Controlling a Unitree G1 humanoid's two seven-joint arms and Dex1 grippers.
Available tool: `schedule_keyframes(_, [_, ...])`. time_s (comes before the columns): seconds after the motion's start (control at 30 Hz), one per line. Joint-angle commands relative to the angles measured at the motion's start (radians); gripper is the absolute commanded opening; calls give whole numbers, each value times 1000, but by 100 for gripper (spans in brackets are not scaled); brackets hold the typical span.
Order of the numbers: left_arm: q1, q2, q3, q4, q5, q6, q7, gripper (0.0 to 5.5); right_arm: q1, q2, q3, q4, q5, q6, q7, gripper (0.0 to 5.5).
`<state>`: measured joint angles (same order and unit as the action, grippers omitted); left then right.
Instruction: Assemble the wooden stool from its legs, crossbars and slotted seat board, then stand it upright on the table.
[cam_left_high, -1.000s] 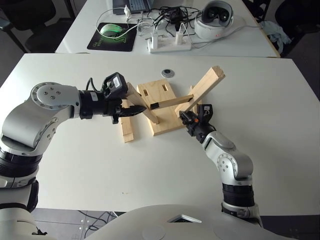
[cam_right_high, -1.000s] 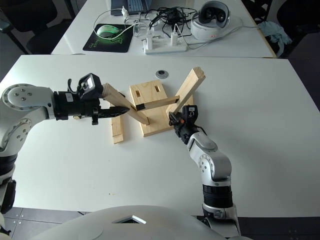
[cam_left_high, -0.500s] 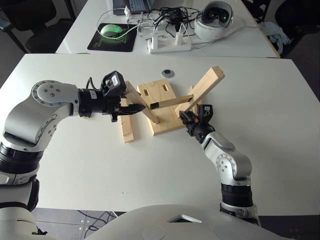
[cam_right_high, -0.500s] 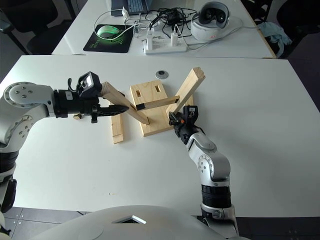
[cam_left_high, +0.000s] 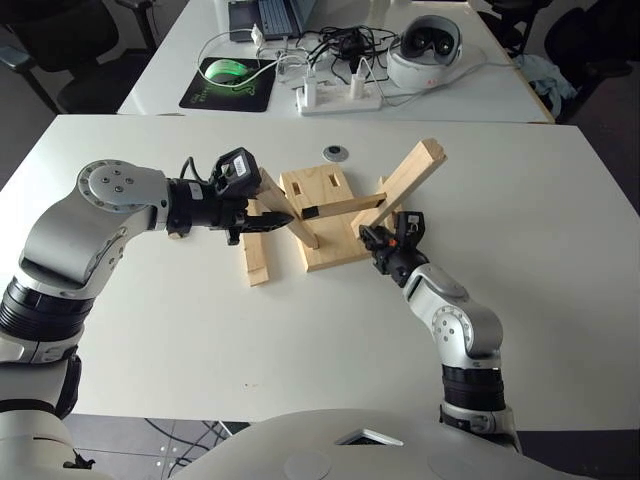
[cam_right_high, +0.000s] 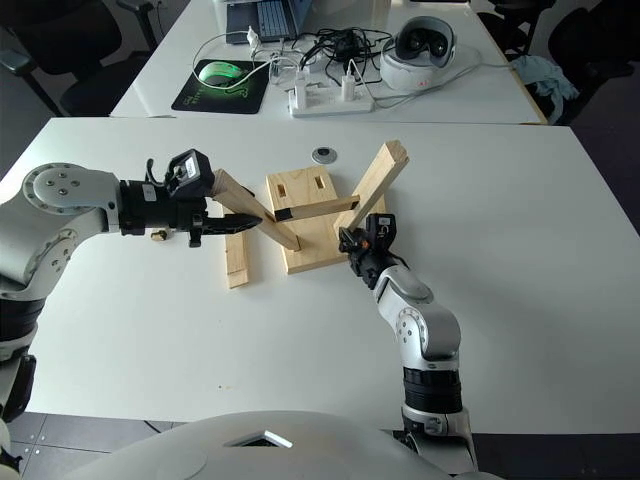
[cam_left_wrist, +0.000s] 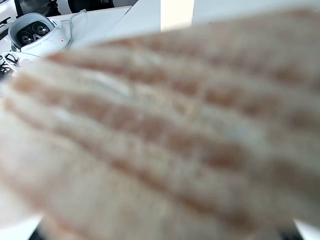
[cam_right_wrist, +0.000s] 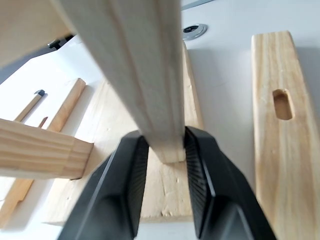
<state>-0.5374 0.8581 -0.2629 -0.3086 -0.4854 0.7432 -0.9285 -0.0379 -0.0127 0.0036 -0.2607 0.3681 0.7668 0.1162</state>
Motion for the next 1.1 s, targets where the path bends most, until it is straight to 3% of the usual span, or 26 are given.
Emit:
schedule_keyframes(0.03, [4,-20,-99,92,79,53,-19,203,42,19,23,44,30,70,18,101])
schedule_keyframes(0.5, [-200,-142,-132,227,111,-19,-158,203,27,17,55,63,18,51,37,101])
schedule_keyframes(1.1, [68,-107,-90,221,138,-35,-144,203,35,-9,41,66,30,80,42,101])
